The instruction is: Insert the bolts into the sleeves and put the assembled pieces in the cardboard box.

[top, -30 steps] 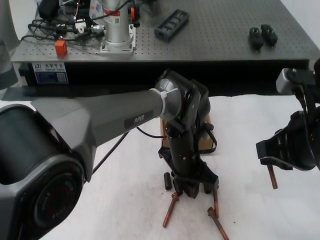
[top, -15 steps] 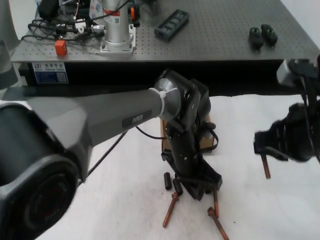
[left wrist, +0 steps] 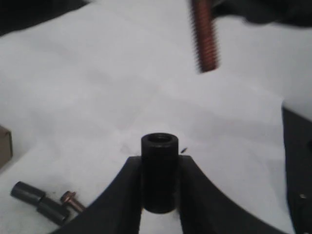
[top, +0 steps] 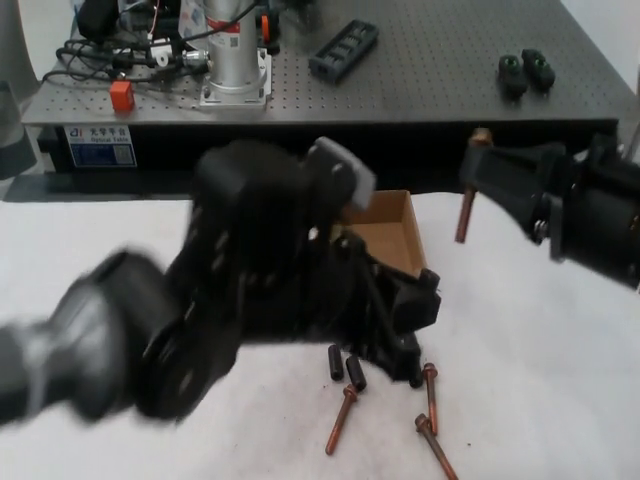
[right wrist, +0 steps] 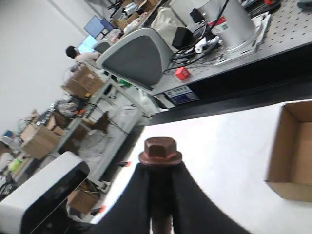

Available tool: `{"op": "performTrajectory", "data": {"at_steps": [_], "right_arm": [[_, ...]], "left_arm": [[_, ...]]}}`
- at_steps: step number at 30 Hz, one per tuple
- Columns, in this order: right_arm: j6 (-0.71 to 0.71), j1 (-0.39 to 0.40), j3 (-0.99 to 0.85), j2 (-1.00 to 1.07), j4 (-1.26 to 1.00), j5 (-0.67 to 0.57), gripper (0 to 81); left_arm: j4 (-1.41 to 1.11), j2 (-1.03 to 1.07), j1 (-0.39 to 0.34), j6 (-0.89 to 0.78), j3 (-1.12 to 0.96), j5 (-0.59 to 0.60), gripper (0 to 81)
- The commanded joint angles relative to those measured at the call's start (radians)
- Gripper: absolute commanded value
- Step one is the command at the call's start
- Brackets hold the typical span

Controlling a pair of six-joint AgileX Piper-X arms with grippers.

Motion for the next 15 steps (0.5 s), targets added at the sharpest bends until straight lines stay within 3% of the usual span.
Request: {"op": "performTrajectory", "data": {"at_steps": [1,6,15], "right_arm": [[0.040,0.023,0.005,0.007,-0.087,-0.012,1.8],[0.035,0.059,0.012,0.014,-0.090,-0.010,1.8],[0.005,0.059,0.013,0.014,-0.018,-0.004,1.8]], "left_arm": [[-0.115,-0.032,-0.002,-0.055,0.043,0.036,0.6],[-0.121,-0.035,-0.002,-0.077,0.053,0.094,0.6],[-0.161,-0.035,-0.002,-0.127,0.051,0.022,0.6]]}}
